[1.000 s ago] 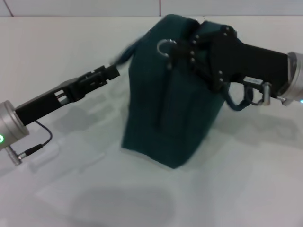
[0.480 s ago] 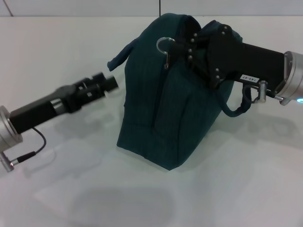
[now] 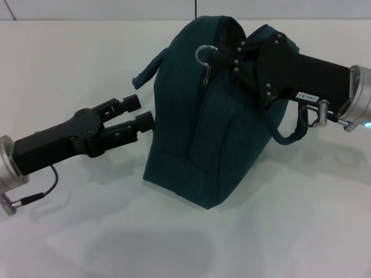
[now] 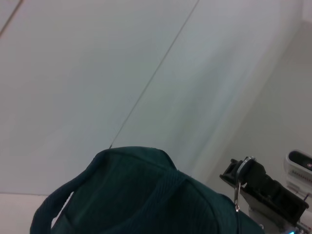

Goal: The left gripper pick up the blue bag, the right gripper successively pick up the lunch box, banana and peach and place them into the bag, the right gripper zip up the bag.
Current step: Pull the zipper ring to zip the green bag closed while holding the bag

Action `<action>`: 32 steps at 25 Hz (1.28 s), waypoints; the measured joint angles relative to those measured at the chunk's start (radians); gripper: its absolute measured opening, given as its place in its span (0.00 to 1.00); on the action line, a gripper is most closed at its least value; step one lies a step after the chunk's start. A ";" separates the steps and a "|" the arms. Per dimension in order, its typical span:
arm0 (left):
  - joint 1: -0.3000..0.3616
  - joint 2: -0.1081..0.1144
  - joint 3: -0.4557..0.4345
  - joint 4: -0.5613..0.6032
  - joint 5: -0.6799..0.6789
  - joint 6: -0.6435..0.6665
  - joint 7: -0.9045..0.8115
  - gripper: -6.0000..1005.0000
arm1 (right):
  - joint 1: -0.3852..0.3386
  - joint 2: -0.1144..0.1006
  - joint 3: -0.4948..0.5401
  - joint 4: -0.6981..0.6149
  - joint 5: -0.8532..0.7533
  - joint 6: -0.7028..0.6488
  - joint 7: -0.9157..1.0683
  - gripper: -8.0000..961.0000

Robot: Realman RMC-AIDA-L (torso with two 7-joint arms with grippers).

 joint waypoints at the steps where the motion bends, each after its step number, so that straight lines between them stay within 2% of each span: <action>1: -0.004 -0.003 0.000 -0.001 0.000 -0.002 0.002 0.79 | 0.001 0.000 0.000 0.002 0.000 0.000 0.000 0.04; 6: -0.030 -0.017 -0.001 -0.003 0.002 -0.011 0.003 0.77 | 0.003 0.000 0.000 0.004 0.001 0.000 0.001 0.04; 11: -0.053 -0.019 0.004 -0.015 0.006 -0.040 -0.001 0.76 | 0.000 0.000 0.000 0.005 0.001 -0.003 0.002 0.04; 24: -0.061 -0.023 0.009 -0.018 0.024 -0.082 0.005 0.73 | 0.001 0.000 0.000 0.005 0.001 -0.004 0.002 0.05; 32: -0.078 -0.024 0.009 -0.026 0.024 -0.084 0.005 0.57 | 0.002 0.000 0.000 0.005 0.001 -0.002 0.003 0.05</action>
